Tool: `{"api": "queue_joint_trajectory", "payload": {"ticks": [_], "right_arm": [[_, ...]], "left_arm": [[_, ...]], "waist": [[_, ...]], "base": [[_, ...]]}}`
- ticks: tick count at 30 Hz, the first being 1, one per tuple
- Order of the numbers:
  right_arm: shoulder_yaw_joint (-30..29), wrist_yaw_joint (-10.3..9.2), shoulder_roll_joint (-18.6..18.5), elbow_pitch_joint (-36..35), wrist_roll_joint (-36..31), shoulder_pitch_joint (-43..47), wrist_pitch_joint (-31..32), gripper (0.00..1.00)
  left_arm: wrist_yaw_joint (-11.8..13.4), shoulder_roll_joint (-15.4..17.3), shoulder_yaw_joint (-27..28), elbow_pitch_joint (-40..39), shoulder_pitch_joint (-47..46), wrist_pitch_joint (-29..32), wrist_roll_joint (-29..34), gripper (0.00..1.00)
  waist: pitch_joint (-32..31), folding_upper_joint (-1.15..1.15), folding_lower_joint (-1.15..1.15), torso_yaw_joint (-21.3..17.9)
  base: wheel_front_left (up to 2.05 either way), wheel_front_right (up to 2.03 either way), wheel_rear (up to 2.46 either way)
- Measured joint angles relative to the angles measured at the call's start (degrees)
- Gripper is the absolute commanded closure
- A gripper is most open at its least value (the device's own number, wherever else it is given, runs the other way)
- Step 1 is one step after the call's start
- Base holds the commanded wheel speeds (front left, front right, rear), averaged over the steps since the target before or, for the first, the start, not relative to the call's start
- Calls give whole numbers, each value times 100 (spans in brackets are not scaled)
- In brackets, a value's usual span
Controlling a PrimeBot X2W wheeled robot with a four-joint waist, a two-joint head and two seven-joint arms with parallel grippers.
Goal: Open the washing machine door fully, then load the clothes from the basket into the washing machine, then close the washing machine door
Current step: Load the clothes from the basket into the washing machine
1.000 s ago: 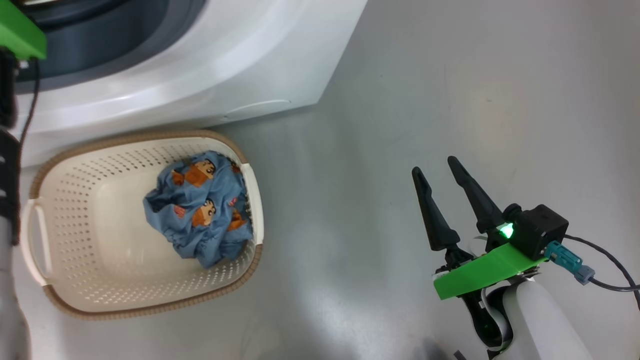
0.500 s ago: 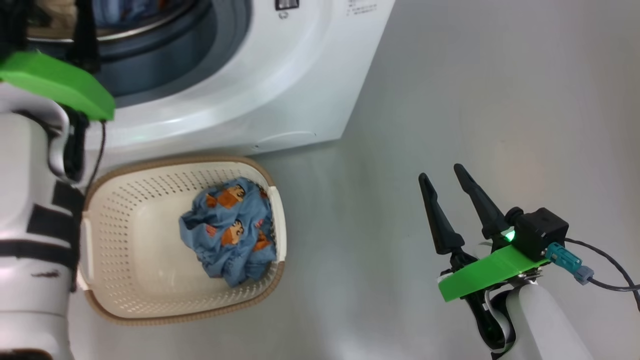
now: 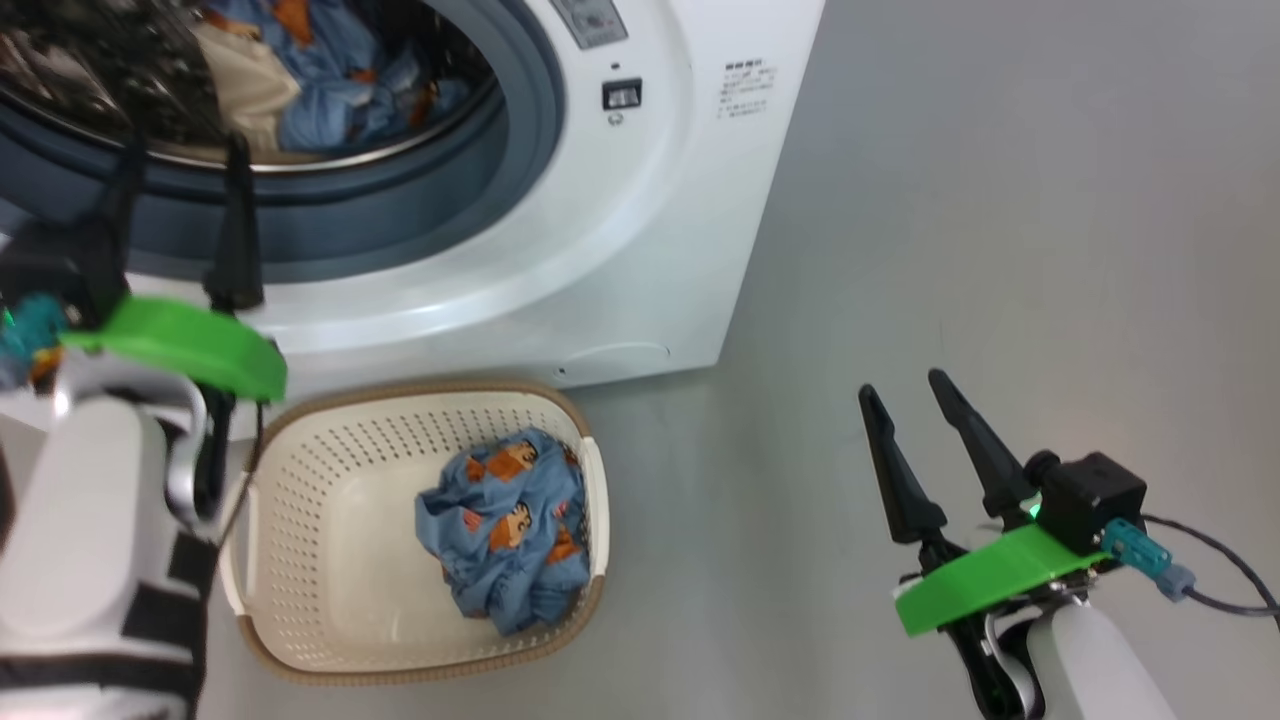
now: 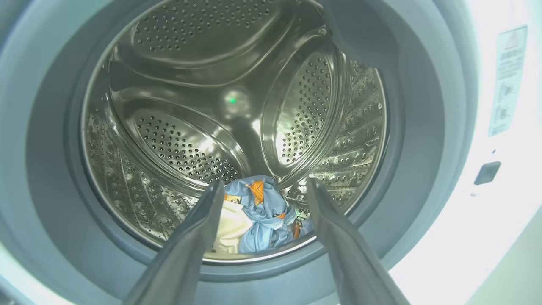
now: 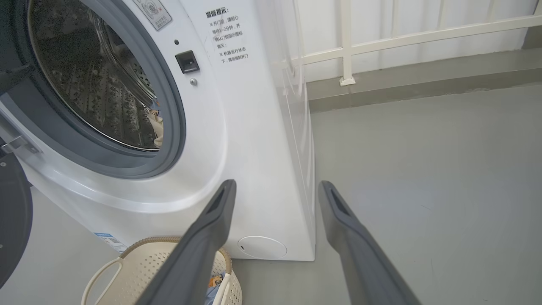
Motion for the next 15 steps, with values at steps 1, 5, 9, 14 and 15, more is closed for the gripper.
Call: {"api": "queue_joint_trajectory", "payload": {"ticks": [1,5,9,14,15], "right_arm": [[-26,0,-1,3,0,51,0,0],[-55,0,1,15,-63,234,0,0],[-88,0,1,26,-172,393,0,0],[-53,0,3,41,-198,517,0,0],[-51,0,5,41,-201,533,0,0]], "left_arm": [[11,0,-8,-122,147,0,45,0],[115,-16,10,-550,681,0,104,0],[207,-23,11,-886,1153,0,105,0],[290,-2,125,-1411,1823,0,115,0],[307,10,136,-1488,1974,0,136,0]], "waist": [[-60,0,0,17],[-310,0,0,83],[-567,0,0,150],[-872,0,0,205],[-927,0,0,209]], "base": [[0,0,0],[0,0,0],[0,0,0],[0,0,0],[0,0,0]]}}
